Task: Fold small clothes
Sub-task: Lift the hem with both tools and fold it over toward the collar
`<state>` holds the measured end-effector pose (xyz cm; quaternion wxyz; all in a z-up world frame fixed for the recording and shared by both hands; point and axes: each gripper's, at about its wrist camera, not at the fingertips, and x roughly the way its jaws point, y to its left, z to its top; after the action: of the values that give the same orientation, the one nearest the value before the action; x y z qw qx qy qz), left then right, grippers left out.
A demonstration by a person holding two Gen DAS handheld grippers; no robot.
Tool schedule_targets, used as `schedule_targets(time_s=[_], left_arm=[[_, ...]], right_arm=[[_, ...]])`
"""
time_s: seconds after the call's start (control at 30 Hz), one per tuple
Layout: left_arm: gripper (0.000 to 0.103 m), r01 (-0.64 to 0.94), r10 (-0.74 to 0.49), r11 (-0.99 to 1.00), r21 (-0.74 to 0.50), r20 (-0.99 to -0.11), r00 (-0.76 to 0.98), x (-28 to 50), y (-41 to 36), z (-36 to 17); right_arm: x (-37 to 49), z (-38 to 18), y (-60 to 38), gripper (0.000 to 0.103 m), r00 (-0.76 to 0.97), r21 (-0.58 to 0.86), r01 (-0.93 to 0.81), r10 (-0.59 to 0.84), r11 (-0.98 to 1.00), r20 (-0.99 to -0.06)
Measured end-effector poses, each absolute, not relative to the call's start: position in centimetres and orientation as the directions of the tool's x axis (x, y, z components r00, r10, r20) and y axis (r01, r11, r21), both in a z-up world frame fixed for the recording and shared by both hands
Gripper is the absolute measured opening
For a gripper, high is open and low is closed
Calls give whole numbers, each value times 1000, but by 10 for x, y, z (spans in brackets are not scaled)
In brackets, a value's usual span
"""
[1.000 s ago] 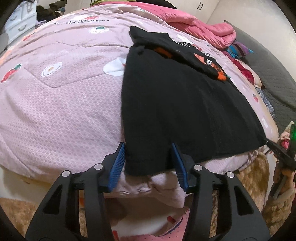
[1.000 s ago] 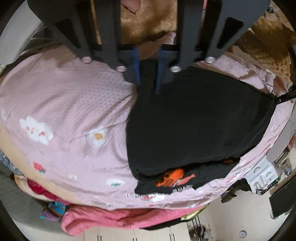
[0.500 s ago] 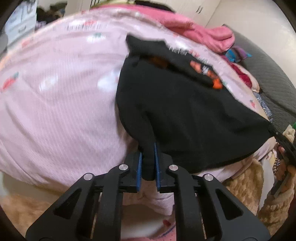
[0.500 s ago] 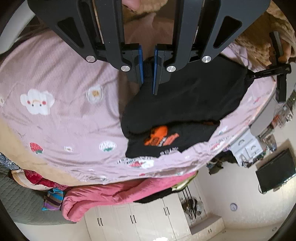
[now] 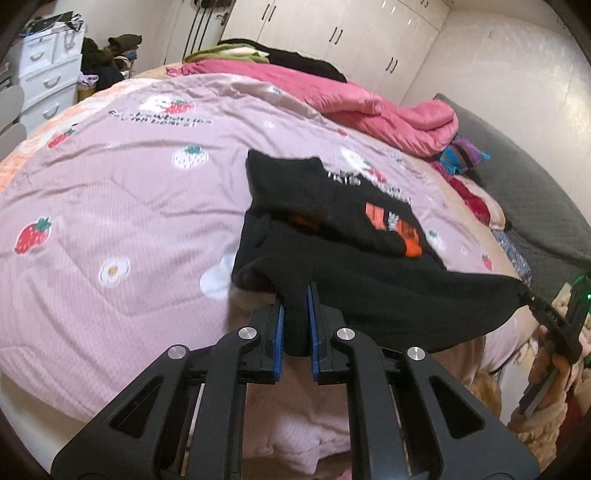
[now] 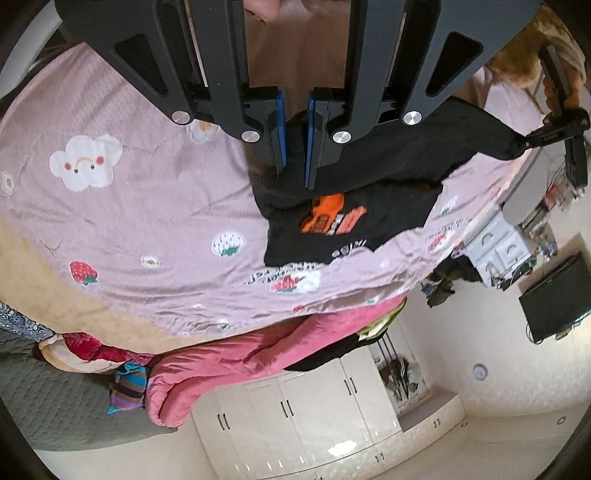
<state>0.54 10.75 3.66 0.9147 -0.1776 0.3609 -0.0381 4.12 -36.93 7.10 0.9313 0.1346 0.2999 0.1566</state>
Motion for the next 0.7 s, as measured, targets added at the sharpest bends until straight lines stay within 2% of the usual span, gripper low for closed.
schedule_targets(time_s=[0.2,0.3,0.7], left_arm=[[4,-76,-185,925,-373,-616,766,21,114,51],[4,-96,-143,934,-345,-604,784,26,113,58],[4,-118,-102,934,-338,-567,817,51,117,75]], right_arm=[[56,86,-364,8,795,336,-204,356,920,-492],[63,91,-361,8,801,340,-202,355,918,-482],[88,101,-356,8,818,359,-165,331,919,-471]])
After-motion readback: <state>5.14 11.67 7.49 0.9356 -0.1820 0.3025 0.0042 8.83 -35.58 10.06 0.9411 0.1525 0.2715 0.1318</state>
